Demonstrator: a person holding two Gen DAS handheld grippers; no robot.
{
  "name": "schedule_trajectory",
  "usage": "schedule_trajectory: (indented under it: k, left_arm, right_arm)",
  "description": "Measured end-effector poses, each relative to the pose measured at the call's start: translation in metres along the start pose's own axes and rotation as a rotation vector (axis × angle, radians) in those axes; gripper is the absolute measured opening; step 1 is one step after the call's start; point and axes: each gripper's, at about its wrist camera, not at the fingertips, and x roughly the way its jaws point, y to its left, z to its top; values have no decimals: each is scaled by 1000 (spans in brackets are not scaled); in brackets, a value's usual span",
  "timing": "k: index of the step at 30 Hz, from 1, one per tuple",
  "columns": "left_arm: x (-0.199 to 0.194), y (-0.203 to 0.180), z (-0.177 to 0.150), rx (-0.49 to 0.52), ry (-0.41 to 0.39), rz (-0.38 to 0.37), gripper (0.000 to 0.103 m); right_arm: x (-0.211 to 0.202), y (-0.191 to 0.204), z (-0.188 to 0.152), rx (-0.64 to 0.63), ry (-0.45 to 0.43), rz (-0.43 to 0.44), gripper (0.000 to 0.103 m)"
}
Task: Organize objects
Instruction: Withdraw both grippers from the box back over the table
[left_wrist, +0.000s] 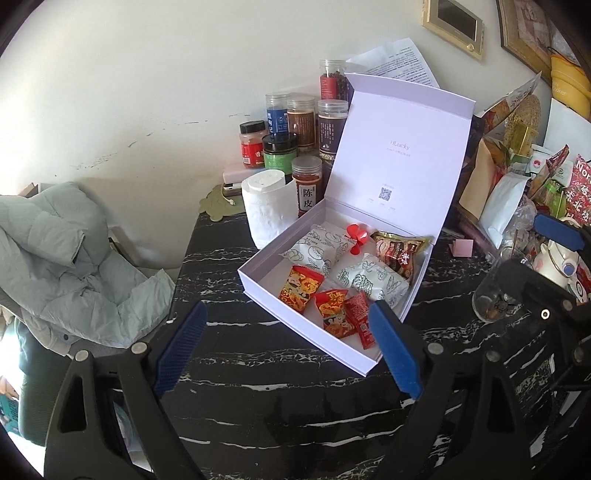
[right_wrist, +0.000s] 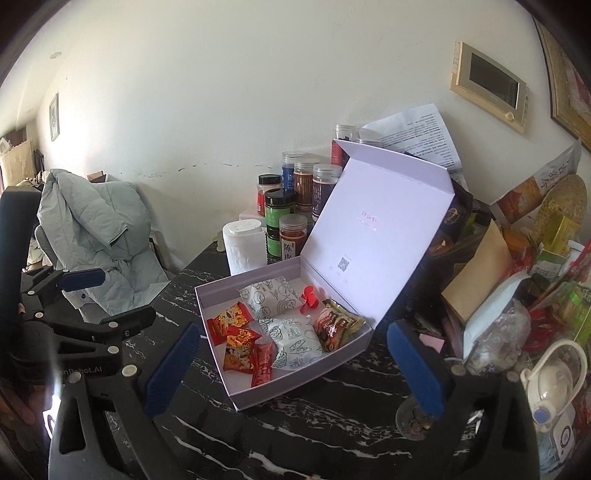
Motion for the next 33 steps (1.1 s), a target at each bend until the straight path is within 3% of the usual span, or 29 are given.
schedule_trajectory:
  k: [16,23,33]
  left_arm:
    - [-69,-2,-33,-5,-41,48,89]
    - [-86,-9,-54,9,-60,58,89]
    - [-86,-6,-84,-44,-17,34,89]
  right_arm:
    - [-62,14,-32,11,8,-53,102]
    - [-73,23,-57,-2,24,-86,102]
    - [-77,32,-83,19,37,-84,102]
